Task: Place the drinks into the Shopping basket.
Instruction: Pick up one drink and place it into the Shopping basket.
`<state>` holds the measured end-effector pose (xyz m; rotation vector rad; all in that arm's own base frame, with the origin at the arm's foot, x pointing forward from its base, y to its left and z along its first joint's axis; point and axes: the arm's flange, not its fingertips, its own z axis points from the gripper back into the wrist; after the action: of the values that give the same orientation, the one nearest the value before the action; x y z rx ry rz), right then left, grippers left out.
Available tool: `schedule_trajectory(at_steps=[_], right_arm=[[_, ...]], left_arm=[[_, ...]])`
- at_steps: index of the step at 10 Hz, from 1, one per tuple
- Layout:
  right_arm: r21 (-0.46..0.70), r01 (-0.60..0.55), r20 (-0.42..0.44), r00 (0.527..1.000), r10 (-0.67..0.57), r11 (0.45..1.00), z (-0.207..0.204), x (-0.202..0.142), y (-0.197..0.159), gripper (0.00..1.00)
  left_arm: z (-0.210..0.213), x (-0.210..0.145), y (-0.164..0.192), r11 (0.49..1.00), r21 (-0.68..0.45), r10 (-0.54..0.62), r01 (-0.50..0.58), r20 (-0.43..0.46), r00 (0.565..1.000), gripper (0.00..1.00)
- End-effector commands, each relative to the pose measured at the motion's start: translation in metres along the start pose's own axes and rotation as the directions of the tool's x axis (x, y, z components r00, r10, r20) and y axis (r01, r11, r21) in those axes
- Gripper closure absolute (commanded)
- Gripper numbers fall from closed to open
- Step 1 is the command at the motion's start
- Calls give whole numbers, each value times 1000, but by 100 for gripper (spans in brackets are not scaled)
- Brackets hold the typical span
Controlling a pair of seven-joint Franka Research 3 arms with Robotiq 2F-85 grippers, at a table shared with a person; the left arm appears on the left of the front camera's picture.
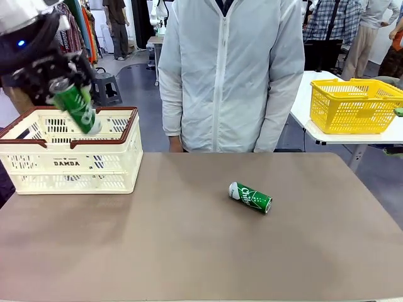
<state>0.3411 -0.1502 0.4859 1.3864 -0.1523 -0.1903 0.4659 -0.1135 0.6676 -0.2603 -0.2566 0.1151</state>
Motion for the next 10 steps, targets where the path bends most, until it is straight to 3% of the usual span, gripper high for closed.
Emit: schedule_trajectory(at_steps=[1,3,4,6,8,10], right_arm=[[-5,15,-8,1000,-16,1000,2,-1,4,0],[-5,15,-8,1000,-16,1000,2,-1,4,0],[-5,15,-8,1000,-16,1000,2,-1,4,0],[-5,15,-8,1000,-16,1000,2,-1,4,0],[-5,15,-8,1000,-16,1000,2,-1,4,0],[-5,15,-8,1000,-16,1000,2,-1,4,0]], left_arm=[[-13,76,-26,998,65,-8,4,64,998,100],[-65,130,-14,986,162,35,-48,81,996,100],[-99,152,-3,975,213,52,-61,45,998,100],[-135,164,12,966,255,42,-41,2,999,100],[-174,168,23,973,219,85,-72,-51,995,100],[-169,161,26,967,253,43,-40,-8,999,100]])
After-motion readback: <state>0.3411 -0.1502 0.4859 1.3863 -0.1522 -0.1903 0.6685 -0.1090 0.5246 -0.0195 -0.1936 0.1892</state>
